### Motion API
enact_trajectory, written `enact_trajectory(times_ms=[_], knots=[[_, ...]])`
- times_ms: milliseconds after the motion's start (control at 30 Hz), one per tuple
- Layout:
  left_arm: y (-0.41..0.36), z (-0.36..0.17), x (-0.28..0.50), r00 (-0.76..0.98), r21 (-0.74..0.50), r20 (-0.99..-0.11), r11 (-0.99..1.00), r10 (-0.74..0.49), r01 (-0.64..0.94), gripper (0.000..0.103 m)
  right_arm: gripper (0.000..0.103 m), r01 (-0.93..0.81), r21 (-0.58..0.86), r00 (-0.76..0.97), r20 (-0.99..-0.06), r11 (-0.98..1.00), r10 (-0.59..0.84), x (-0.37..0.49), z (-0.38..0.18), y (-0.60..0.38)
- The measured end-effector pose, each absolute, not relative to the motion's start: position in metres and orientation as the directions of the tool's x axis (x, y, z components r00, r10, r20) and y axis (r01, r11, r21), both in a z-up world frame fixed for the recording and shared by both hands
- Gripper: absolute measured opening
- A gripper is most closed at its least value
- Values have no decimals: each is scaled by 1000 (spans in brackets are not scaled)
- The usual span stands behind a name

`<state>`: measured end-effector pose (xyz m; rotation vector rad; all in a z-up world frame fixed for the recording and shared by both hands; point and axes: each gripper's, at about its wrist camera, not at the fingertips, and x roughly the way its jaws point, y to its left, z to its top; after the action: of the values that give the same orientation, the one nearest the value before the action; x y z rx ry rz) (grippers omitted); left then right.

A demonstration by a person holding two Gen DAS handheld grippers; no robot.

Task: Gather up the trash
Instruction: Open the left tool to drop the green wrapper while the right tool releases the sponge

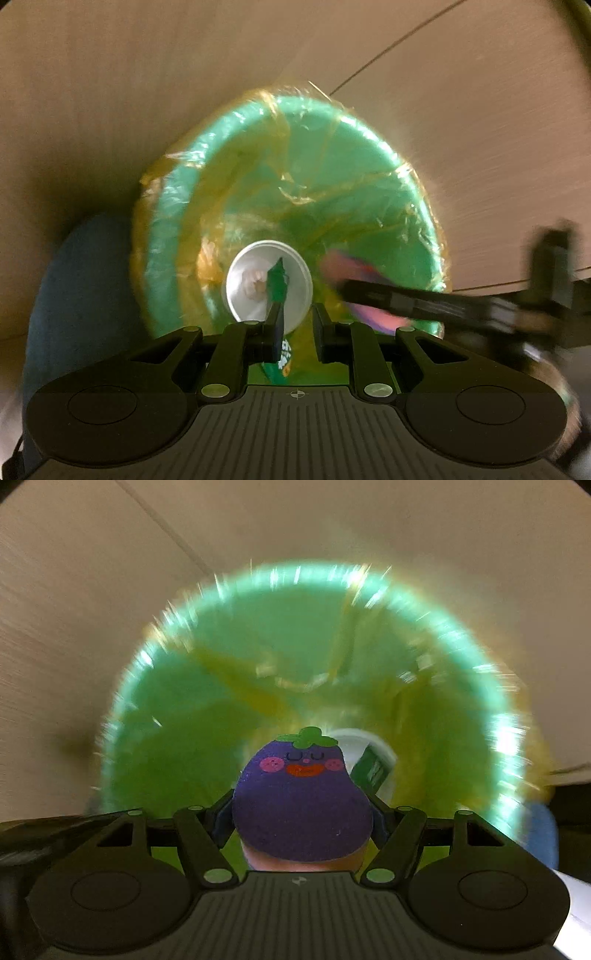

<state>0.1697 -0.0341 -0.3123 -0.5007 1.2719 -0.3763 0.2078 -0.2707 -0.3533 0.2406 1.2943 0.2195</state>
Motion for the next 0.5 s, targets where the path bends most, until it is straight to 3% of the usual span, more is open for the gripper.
enact_trajectory(times_ms=[167, 500], knots=[[-23, -300, 162, 304, -572, -778, 820, -550, 23, 19, 69, -92, 124, 147, -980, 988, 137, 240, -409, -236], [-15, -314, 158, 297, -586, -772, 810, -562, 13, 19, 70, -20, 92, 81, -992, 996, 93, 250, -455, -234]])
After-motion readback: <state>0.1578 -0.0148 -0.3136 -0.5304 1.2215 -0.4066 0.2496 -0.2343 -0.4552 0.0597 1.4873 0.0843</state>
